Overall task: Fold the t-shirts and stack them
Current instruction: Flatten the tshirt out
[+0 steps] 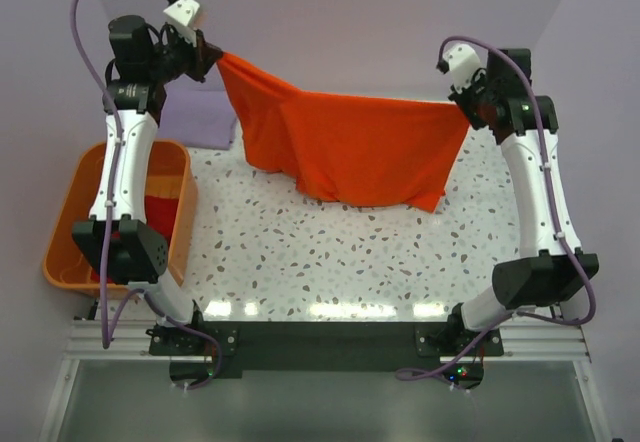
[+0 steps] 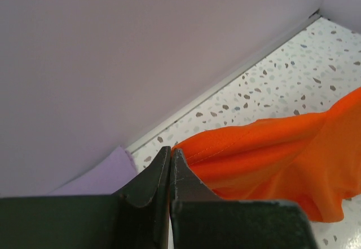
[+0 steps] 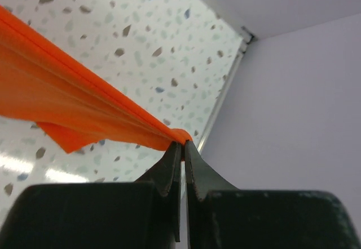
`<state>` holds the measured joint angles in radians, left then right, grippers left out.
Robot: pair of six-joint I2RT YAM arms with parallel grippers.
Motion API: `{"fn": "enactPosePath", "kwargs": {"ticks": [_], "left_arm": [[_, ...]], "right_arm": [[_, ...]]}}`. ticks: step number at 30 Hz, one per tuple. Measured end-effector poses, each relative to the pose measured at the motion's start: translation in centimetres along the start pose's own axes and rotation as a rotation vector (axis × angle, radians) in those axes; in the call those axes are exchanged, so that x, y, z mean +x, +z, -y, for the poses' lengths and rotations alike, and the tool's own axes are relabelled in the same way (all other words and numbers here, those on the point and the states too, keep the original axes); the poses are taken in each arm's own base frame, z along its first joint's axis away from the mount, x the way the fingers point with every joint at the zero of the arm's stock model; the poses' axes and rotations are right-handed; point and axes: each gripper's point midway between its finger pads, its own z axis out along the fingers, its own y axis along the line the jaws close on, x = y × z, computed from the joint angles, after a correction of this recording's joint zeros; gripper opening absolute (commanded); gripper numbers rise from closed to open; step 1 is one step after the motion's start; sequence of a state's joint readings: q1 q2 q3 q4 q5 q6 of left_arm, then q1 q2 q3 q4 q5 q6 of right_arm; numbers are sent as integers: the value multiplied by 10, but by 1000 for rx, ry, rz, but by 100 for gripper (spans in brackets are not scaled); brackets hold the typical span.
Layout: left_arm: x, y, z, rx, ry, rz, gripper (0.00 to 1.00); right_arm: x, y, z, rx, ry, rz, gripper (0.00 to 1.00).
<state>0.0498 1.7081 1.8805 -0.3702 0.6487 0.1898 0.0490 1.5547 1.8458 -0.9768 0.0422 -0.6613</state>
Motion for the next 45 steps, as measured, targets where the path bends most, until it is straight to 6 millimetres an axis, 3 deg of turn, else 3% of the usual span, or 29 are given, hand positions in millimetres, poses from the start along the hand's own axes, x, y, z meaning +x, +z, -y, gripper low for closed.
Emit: {"fn": "enactPosePath", "kwargs": {"ticks": [5,10,13,18,24,30,36,38,40,42,45], "left_arm": [[-41,0,-2,-24,36,116,0],[-70,-2,-1,-89,69,190,0],[-90,-16,-7,-166,103,243,0],[-139,-73,-4,-320,222,375,0],[-200,-172,35,-445,371,596,0],[-224,-255,81,-517,484,749,0],[-248,-310,105,-591,569,833,0],[-256,-317,108,-603,602,843,0],[-258,-313,109,-586,637,823,0],[-251,-298,109,-541,665,780,0],[-222,-250,98,-435,665,643,0]], "right_arm": [[-42,-17,49,219,39,163,0],[-91,-57,98,413,97,355,0],[-111,-82,117,490,118,457,0],[-124,-127,129,569,134,570,0],[-116,-208,126,667,151,711,0],[-96,-303,115,767,164,857,0],[-75,-380,105,886,114,954,0],[-74,-387,106,919,83,960,0],[-76,-377,107,920,56,935,0],[-81,-349,110,895,31,881,0],[-89,-279,114,815,-8,764,0]]}}
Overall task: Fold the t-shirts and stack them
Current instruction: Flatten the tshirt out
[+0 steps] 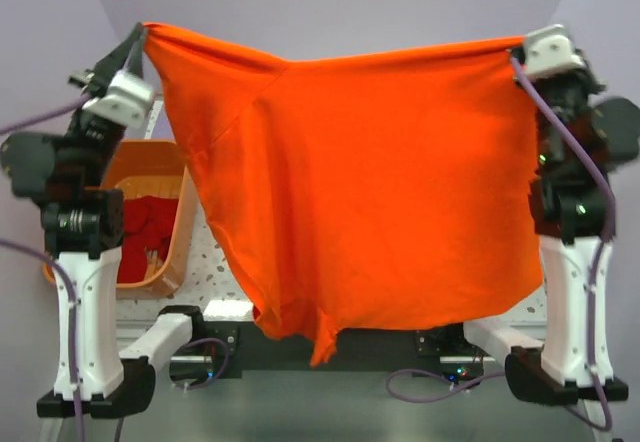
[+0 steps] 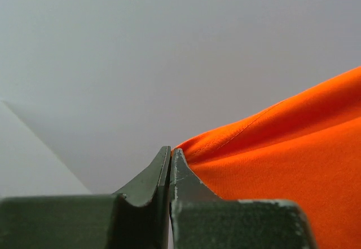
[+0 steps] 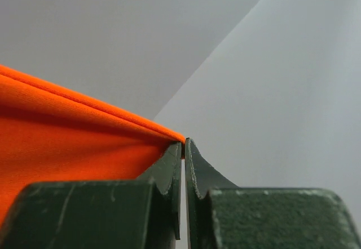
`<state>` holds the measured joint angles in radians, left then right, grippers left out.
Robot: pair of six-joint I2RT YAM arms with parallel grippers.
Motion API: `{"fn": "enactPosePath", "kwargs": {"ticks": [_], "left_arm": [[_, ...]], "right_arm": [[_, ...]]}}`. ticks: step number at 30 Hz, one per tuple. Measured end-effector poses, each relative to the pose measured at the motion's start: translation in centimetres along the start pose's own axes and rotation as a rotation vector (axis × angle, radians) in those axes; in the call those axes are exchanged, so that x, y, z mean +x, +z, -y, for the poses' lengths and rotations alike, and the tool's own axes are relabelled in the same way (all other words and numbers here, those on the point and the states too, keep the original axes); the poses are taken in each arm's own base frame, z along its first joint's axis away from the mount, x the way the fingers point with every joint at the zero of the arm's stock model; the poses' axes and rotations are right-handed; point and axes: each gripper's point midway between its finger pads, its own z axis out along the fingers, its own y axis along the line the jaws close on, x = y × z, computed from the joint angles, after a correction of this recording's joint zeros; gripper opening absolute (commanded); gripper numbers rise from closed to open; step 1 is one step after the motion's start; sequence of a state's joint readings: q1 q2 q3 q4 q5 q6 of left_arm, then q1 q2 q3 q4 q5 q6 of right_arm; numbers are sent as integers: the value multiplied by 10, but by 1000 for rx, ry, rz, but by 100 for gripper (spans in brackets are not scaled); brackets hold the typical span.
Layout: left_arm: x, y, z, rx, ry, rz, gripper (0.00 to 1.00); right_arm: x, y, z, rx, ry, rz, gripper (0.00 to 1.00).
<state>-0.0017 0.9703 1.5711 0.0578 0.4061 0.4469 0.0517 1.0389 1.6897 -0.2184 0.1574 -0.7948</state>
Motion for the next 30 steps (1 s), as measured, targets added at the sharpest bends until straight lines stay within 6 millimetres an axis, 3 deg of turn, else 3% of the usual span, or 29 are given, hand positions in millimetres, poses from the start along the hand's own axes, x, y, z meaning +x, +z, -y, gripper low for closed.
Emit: {"fn": "enactPosePath", "kwargs": {"ticks": [3,6,9,12,16,19,22,24,30], "left_arm": [[68,17,40,128,-69,-134,0],[149,24,105,273,-149,-294,0],[223,10,196,457,-220,-455,0],[284,-16,280,626,-263,-607,0],[358,-37,350,723,-278,-774,0],[412,-28,379,728,-273,-869,0],[458,-1,399,699,-262,-896,0],[476,11,407,680,-261,-900,0],[509,31,422,626,-249,-879,0]], "right_arm": [[59,34,-69,-152,-48,-135,0],[132,50,-151,-334,-83,-288,0],[207,38,-229,-529,-106,-454,0],[256,22,-280,-654,-120,-573,0],[303,12,-336,-733,-146,-689,0],[341,11,-376,-764,-170,-777,0],[378,12,-407,-770,-198,-855,0],[397,15,-419,-756,-218,-891,0],[421,45,-429,-658,-262,-911,0]]}}
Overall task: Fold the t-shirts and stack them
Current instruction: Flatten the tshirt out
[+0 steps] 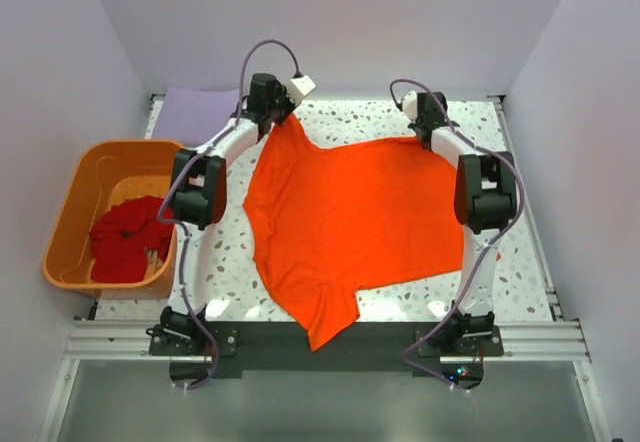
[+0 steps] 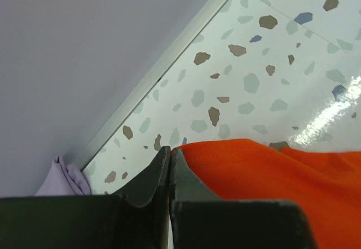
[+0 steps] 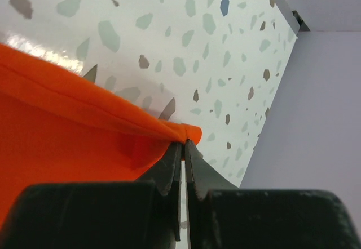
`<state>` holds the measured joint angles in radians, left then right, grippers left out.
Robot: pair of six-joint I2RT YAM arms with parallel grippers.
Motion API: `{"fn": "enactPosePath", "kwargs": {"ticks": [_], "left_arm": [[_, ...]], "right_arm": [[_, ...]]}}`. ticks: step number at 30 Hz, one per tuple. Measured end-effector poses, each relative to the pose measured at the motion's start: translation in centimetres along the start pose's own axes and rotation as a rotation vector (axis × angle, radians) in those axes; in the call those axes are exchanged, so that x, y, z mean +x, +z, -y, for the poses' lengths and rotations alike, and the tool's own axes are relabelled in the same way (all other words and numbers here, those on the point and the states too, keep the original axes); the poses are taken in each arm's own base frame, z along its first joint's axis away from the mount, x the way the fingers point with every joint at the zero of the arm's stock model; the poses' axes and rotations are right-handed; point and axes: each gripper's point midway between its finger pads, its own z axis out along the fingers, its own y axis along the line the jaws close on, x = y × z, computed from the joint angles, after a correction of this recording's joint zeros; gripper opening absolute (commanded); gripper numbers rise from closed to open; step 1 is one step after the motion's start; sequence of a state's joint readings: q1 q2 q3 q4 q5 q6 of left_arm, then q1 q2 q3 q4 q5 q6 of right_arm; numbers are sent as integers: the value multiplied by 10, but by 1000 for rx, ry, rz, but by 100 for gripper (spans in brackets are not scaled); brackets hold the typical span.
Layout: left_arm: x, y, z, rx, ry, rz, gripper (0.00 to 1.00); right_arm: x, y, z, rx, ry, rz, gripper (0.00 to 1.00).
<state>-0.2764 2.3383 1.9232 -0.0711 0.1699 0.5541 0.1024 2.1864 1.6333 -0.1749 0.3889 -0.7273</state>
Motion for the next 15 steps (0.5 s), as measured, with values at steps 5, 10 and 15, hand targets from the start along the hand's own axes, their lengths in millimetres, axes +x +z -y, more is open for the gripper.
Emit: {"fn": "enactPosePath", "kwargs": {"ticks": [5,10,15], "left_arm": [[-1,18,-14,-88,-13,45,2],[-12,25,-29,-149,-49,97,54],[-21,10,-49,-184,-96,91,67]], "right_arm": [[-13,21,18,73,40,-8,18],[-22,25,38,116,88,-16,69],[-20,9,37,51,126,-36,72]]}}
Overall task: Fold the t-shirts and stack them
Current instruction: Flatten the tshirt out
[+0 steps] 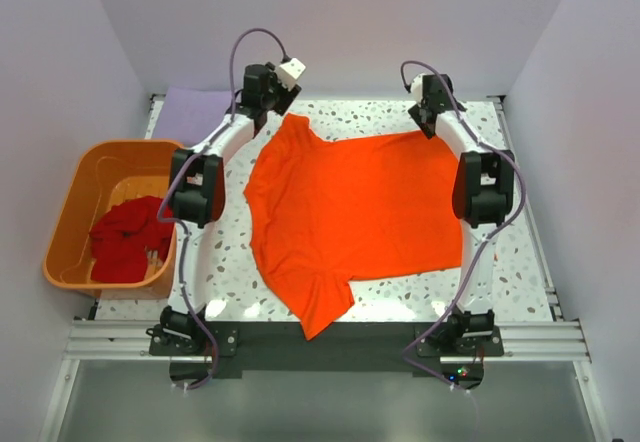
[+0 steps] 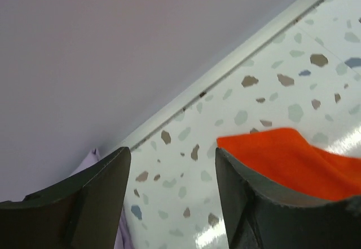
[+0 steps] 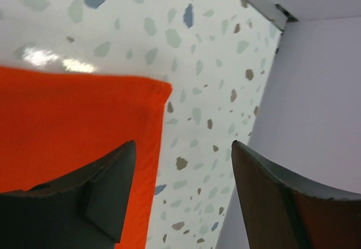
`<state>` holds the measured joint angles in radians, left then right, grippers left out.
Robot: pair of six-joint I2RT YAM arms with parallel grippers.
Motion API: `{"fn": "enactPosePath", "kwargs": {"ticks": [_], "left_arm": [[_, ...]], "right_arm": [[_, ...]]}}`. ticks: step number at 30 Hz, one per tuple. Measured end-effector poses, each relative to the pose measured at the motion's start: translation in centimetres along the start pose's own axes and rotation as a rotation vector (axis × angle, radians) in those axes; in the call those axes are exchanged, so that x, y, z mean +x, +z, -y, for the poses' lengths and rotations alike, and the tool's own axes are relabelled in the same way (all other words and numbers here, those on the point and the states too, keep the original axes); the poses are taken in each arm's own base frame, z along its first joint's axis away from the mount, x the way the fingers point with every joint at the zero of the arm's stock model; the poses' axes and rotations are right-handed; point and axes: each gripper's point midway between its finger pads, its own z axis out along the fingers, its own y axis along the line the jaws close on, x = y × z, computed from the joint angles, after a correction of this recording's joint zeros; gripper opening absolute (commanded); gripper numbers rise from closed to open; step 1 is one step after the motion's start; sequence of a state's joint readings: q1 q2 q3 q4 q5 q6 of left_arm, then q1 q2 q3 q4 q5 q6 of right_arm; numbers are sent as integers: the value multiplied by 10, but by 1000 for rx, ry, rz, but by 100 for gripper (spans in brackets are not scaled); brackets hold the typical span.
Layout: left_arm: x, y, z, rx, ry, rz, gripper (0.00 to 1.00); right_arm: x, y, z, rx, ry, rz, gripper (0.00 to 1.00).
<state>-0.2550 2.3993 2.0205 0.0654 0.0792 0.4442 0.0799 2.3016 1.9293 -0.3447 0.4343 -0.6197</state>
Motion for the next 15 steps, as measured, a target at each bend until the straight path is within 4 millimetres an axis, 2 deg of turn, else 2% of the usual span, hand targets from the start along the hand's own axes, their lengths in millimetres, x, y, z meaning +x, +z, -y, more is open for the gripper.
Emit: {"fn": "enactPosePath", "kwargs": {"ticks": [2,4,7,8,11,13,15], "left_arm": [[5,-17,0,35,-18,-46,66],[7,-47,5,100,-41,-98,66],[2,-95,15,189,-85,-152,60],[-1,-114,21,228,-102,-169,58],[-4,-153,40,316,-146,-200,50],[5,-173,58,382,-184,-238,48],[28,-189,79,447,-220,-307,47]], "right_arm": [[5,-12,-9,-76,0,-15,72],[9,-32,-16,-169,-1,-28,72],[14,-68,-24,-302,-6,-38,68],[17,-80,-26,-338,-8,-40,67],[35,-111,-36,-436,-29,-72,63],[51,-123,-47,-494,-47,-110,60],[73,-129,-61,-546,-77,-162,57]]}}
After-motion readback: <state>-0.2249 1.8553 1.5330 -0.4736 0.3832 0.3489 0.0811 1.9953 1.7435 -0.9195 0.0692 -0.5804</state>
